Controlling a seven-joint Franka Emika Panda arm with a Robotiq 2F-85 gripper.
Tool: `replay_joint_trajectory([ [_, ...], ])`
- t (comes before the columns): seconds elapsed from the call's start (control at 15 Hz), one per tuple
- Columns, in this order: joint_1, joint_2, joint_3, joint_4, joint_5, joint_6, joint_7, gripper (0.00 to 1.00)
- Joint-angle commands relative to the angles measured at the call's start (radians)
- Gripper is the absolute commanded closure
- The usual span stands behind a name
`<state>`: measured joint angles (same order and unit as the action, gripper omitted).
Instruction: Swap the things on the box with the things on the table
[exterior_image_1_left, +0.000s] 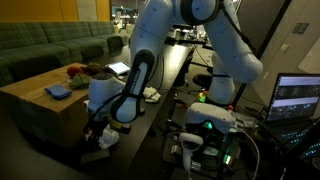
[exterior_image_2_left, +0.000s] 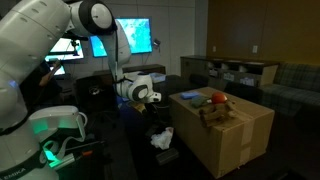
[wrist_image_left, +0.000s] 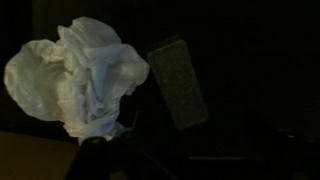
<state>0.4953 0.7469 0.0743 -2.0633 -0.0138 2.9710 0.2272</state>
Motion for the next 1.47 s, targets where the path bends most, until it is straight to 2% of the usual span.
replay_joint_trajectory([
  [0.0,-0.016,0.008,0.066,-0.006,-0.023,0.03,-0.069,0.0],
  [0.27,-0.04,0.046,0.13,0.019,-0.031,0.006,-0.145,0.0],
  [0.47,-0.052,0.082,0.147,0.04,-0.036,0.005,-0.188,0.0],
  [0.8,-0.109,0.138,0.18,0.076,-0.048,-0.005,-0.275,0.0],
  [1.4,-0.122,0.177,0.133,0.109,-0.123,0.026,-0.351,0.0],
])
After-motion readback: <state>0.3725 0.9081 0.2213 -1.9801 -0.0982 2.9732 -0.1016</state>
